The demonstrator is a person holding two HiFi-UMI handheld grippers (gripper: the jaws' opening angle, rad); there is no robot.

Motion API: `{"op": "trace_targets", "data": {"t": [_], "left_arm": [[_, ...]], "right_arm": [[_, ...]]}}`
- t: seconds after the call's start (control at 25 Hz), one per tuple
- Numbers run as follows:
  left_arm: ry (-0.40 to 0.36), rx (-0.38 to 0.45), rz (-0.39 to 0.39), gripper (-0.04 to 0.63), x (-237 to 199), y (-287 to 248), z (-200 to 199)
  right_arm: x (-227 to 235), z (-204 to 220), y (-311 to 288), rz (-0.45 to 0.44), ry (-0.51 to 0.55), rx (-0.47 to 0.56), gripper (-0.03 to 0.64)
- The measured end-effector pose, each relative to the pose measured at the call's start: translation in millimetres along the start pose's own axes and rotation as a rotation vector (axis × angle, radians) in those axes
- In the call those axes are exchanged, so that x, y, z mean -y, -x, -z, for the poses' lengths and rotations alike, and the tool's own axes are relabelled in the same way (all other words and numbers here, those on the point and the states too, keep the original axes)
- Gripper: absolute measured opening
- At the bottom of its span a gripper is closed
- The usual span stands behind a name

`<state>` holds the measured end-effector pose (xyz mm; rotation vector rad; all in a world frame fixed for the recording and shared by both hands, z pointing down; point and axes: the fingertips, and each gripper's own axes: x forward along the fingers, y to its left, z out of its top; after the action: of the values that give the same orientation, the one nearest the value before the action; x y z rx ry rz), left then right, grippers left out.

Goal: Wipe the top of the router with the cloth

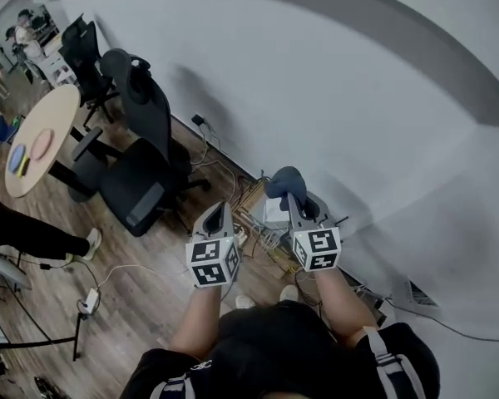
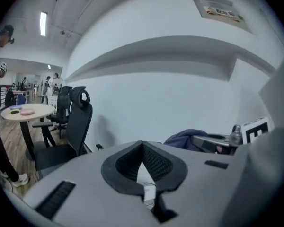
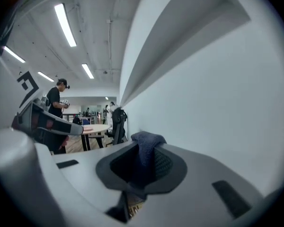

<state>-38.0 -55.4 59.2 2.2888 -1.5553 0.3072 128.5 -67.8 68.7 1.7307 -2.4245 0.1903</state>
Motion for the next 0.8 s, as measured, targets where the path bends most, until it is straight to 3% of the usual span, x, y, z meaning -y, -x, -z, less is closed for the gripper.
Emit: {"op": "trace_targets", "data": {"t": [0.2, 0.36, 0.56, 0.8], "left_arm": [[-0.092, 0.159, -0.029, -0.006, 7, 30, -75], [-0.1, 0.259, -0.055, -0.006, -1, 52, -124], [-0.114, 0.334, -0.092, -0.006, -17, 85, -163], [-0.114, 0.323, -0.11, -0.006, -18, 94, -156]], "right_arm": [[-3, -94, 14, 0.01, -0.012, 0.222, 0.022], [-16, -148, 22, -0.017, -0.034, 0.324, 0.021], [-39, -184, 11, -0.062, -0.034, 0.344, 0.021], [-51, -183, 13, -0.096, -0.024, 0.333, 0.023]]}}
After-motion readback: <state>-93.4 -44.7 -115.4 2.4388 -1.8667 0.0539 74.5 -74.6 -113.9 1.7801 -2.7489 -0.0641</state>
